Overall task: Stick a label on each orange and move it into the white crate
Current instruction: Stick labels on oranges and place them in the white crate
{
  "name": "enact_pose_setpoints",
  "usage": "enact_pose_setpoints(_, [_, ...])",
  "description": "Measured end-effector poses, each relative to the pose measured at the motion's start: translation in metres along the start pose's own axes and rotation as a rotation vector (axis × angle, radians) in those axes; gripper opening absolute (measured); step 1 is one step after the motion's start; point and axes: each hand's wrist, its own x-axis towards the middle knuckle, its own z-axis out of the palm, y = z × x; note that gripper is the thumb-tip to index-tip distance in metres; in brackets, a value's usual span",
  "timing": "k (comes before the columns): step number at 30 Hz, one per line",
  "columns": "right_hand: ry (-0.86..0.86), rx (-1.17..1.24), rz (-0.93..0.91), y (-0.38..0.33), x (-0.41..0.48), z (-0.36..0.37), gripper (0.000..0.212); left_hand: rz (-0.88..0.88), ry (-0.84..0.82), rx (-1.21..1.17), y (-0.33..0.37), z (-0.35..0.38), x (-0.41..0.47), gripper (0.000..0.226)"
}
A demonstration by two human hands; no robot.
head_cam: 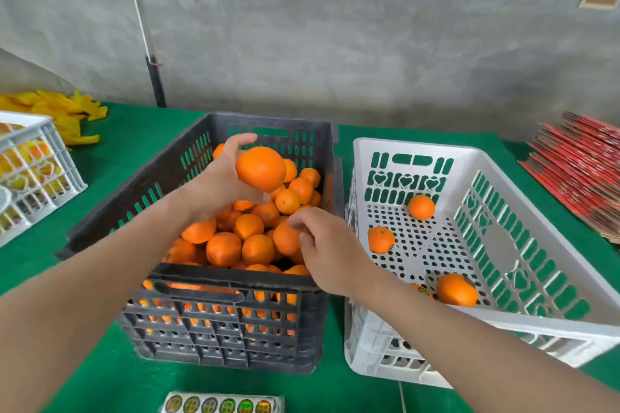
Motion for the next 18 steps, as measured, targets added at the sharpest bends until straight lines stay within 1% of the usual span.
enact_pose_setpoints(3, [0.053, 0.114, 0.001, -0.006, -0.003, -0.006, 0.027, 0.129, 0.019, -0.198, 0.017, 0.013, -0.062, 0.090])
enact_pose_setpoints(5, [0.126, 0.299, 0.015, -0.013, -0.010, -0.014, 0.034, 0.136, 0.034, -0.340, 0.024, 0.026, -0.098, 0.087])
enact_pose_setpoints(7, [0.170, 0.468, -0.001, -0.018, -0.027, -0.024, 0.047, 0.059, 0.029, -0.465, 0.030, 0.038, -0.129, 0.094])
enact_pose_setpoints(8, [0.159, 0.501, -0.042, -0.021, -0.037, -0.027, 0.056, 0.015, 0.021, -0.510, 0.032, 0.044, -0.141, 0.098])
enact_pose_setpoints(10, [0.091, 0.486, -0.142, -0.026, -0.062, -0.031, 0.067, -0.054, 0.012, -0.547, 0.035, 0.059, -0.162, 0.100])
enact_pose_setpoints(12, [0.036, 0.444, -0.174, -0.027, -0.086, -0.028, 0.070, -0.120, -0.002, -0.519, 0.035, 0.077, -0.178, 0.101])
enact_pose_setpoints(15, [-0.011, 0.472, -0.061, -0.018, -0.121, -0.023, 0.066, -0.226, -0.076, -0.488, 0.024, 0.105, -0.198, 0.107])
enact_pose_setpoints(18, [-0.082, 0.540, 0.076, 0.002, -0.148, -0.020, 0.061, -0.315, -0.236, -0.589, 0.009, 0.125, -0.212, 0.097])
